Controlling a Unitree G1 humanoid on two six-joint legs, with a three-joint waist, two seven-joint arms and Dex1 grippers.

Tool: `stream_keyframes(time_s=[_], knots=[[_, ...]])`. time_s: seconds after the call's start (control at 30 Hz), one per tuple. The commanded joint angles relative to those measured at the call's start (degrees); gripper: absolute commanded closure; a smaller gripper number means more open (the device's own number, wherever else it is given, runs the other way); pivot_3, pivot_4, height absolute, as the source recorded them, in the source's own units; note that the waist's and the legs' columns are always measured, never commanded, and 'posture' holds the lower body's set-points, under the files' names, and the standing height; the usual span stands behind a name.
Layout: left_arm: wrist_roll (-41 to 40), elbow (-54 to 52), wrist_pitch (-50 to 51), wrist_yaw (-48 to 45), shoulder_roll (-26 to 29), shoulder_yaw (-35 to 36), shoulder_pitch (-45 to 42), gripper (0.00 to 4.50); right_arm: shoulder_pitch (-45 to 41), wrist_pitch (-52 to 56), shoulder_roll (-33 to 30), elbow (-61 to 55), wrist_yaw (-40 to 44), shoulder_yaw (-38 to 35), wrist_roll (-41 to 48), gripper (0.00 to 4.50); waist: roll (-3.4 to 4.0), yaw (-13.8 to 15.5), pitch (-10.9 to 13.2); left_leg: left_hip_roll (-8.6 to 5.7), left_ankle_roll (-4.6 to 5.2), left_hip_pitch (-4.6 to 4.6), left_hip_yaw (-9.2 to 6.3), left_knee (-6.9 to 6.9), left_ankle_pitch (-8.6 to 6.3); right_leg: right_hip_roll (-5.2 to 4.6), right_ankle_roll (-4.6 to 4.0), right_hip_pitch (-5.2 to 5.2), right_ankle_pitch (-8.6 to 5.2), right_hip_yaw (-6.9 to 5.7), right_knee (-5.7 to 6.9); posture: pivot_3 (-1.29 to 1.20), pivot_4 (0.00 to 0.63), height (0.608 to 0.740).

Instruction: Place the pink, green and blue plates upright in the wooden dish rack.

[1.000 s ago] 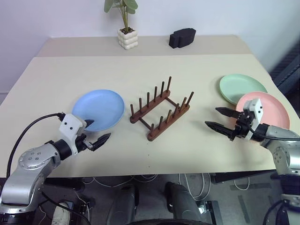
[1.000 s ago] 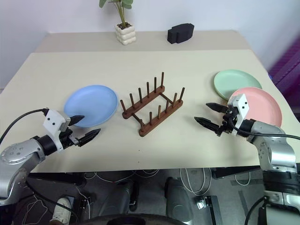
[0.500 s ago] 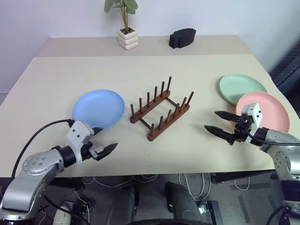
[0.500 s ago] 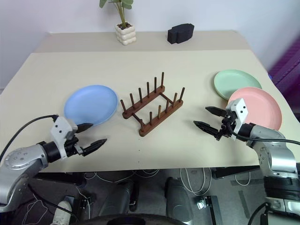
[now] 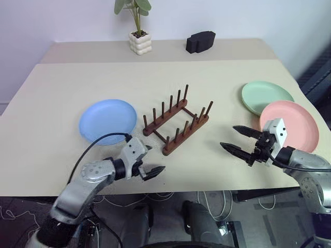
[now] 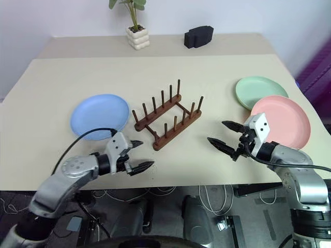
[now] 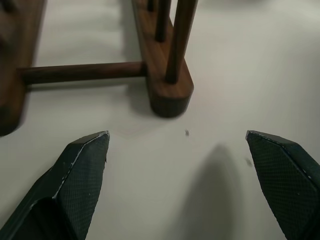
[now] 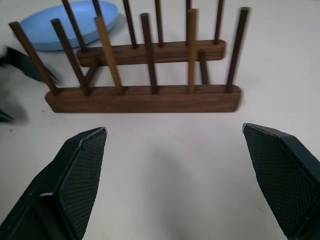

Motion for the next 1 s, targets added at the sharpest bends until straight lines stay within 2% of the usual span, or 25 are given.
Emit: stream_keyframes(time_s=[0.03,0.27,0.37,0.57,0.8,1.0], knots=[[3.6,4.2,-2.0,1.8,-1.6,-2.3,-1.7,0.00,1.9,-0.1,0.7,-4.1,-1.7,-2.3,1.7,0.07,0.01,0.1,0.0,0.00,0.00,0.00,0.01,0.01,0.00,-0.01,0.00,0.00,0.00,0.01,-0.01,0.00,0.150,0.736],[4.6,8.7,-3.7,2.5,-5.8,-3.6,-2.6,0.00,5.9,0.1,2.1,-8.3,-4.6,-3.0,3.1,0.07,0.25,1.0,-0.2,0.05,0.00,0.05,0.02,0.05,0.00,-0.03,0.07,0.05,-0.06,0.02,-0.01,0.00,0.150,0.736],[5.8,9.7,-3.9,3.1,-6.4,-3.4,-3.1,0.83,7.0,1.0,2.1,-10.4,-5.7,-2.8,3.9,0.00,0.26,1.1,-0.2,0.04,0.00,0.04,-0.02,0.15,0.00,-0.04,0.12,0.14,-0.09,-0.01,-0.01,0.00,0.150,0.736],[6.9,11.3,-5.2,2.7,-7.0,-3.3,-4.0,3.77,7.8,2.0,2.7,-12.9,-7.9,-2.2,4.6,0.00,0.27,1.1,-0.2,0.04,0.02,0.04,-0.02,0.17,-0.01,-0.03,0.12,0.14,-0.09,-0.01,-0.01,0.00,0.150,0.736],[8.6,16.9,-12.3,-4.1,-5.2,-4.8,-9.8,3.83,12.8,2.8,2.9,-15.3,-8.4,-1.6,4.7,0.00,0.29,1.3,-0.2,0.03,0.03,-0.05,-0.09,0.29,-0.02,-0.04,0.13,0.15,-0.11,-0.07,-0.03,0.00,0.150,0.736],[7.7,28.7,-21.7,-18.2,-4.3,-6.1,-20.2,3.83,14.0,2.6,4.6,-16.9,-10.4,1.0,3.5,0.00,0.27,1.1,-0.2,0.04,0.09,-0.16,-0.08,0.37,-0.06,-0.04,0.11,0.08,-0.09,-0.11,-0.05,0.00,0.150,0.736]])
